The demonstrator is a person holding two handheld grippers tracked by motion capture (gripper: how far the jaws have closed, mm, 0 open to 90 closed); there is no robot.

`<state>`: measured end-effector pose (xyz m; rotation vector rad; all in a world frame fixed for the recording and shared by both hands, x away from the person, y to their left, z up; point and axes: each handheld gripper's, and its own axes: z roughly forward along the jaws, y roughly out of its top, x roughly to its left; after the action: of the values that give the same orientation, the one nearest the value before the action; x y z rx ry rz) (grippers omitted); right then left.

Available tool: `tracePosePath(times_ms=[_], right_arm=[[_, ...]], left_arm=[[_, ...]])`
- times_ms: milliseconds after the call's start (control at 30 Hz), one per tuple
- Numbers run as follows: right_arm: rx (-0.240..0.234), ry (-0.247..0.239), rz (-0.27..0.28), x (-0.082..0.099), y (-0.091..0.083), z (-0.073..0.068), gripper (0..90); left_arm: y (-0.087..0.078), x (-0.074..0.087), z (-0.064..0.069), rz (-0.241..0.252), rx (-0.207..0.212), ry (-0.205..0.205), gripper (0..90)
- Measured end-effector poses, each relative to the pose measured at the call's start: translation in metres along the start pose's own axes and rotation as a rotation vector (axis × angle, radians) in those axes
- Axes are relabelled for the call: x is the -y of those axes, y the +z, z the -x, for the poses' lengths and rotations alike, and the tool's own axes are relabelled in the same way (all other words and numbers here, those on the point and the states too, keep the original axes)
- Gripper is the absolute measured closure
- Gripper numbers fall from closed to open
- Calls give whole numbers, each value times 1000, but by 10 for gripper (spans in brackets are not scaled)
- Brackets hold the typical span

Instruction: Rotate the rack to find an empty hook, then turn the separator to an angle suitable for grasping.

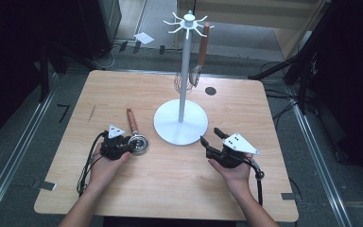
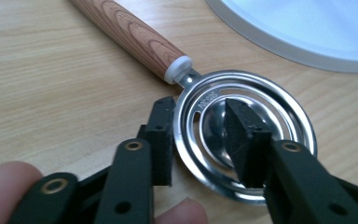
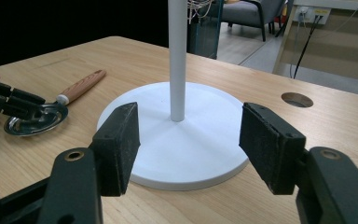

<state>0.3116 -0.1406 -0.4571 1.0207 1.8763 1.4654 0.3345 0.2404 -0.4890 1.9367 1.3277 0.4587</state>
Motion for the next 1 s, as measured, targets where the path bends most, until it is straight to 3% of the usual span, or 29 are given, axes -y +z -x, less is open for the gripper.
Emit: tracePosePath(times_ms=[200,333,567,667,800,867,1000], right_arm=[[1,-12,-3,0,0,-2,388],[-3,-25,-9,1,0,-4,387],[-12,-41,-7,1,-1,-9,386],[-16,-46,-7,1,0,-10,386],[-19,-48,-10,2,1,-11,384],[-18,-47,-8,2,0,-10,385],[-18,-42,-4,1,0,-10,385]], left_arm=[[-8,7,-5,-8,57,-14,721],[-15,12,-2,-22,85,-1,726],[-29,24,9,-49,129,57,724],[-31,26,11,-53,134,63,722],[-36,29,16,-80,174,88,723],[-38,29,17,-83,184,98,647],[-38,17,17,-27,190,52,447]])
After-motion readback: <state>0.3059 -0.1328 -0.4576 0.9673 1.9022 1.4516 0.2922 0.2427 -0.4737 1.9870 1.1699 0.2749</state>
